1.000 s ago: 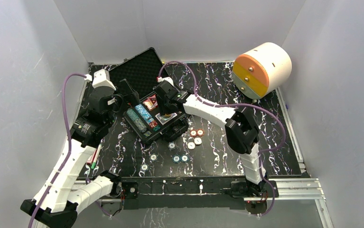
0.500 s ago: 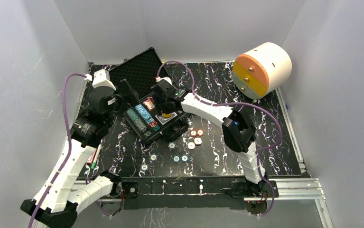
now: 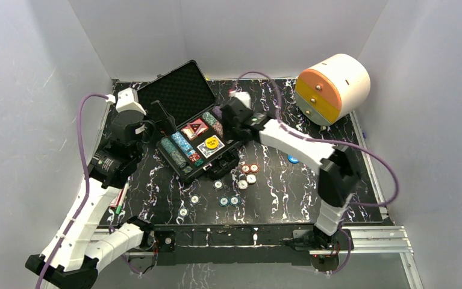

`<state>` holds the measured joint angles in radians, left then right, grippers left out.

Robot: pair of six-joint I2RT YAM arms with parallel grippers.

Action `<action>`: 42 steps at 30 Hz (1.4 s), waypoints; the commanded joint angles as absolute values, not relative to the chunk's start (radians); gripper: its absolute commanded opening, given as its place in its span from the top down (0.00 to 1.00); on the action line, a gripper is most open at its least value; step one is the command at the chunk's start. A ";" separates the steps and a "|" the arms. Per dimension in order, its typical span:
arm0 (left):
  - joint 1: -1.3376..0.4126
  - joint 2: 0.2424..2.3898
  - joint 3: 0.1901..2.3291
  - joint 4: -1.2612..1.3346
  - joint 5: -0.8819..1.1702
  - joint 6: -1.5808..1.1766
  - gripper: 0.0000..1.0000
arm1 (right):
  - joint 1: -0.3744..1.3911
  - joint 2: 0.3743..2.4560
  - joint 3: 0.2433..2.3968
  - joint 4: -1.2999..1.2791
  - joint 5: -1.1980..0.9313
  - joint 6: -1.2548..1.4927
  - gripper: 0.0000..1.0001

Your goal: Pack up texas hold em set

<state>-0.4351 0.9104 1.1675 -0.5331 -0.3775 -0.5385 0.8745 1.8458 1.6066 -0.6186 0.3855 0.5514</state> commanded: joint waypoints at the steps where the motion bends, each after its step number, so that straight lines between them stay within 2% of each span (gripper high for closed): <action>1: -0.436 0.885 1.177 -0.543 -0.386 -0.534 0.02 | 0.758 1.653 1.437 -0.594 0.513 0.668 0.28; 5: -0.436 0.890 1.177 -0.541 -0.373 -0.546 0.02 | 0.622 1.564 1.274 -0.645 0.549 0.753 0.25; 9: -0.436 0.898 1.177 -0.537 -0.366 -0.551 0.02 | 0.501 1.504 1.134 -0.633 0.538 0.782 0.17; 15: -0.436 0.911 1.169 -0.528 -0.350 -0.562 0.02 | 0.375 1.506 1.001 -0.571 0.460 0.784 0.12; 24: -0.436 0.911 1.169 -0.529 -0.350 -0.560 0.02 | 0.326 1.530 0.891 -0.404 0.366 0.721 0.18; 34: -0.436 0.914 1.176 -0.529 -0.352 -0.557 0.01 | 0.299 1.644 0.915 -0.381 0.385 0.652 0.25; 38: -0.435 0.917 1.177 -0.529 -0.353 -0.557 0.02 | 0.299 1.681 0.924 -0.372 0.373 0.627 0.33; 42: -0.436 0.921 1.177 -0.529 -0.351 -0.559 0.02 | 0.299 1.695 0.927 -0.365 0.345 0.613 0.48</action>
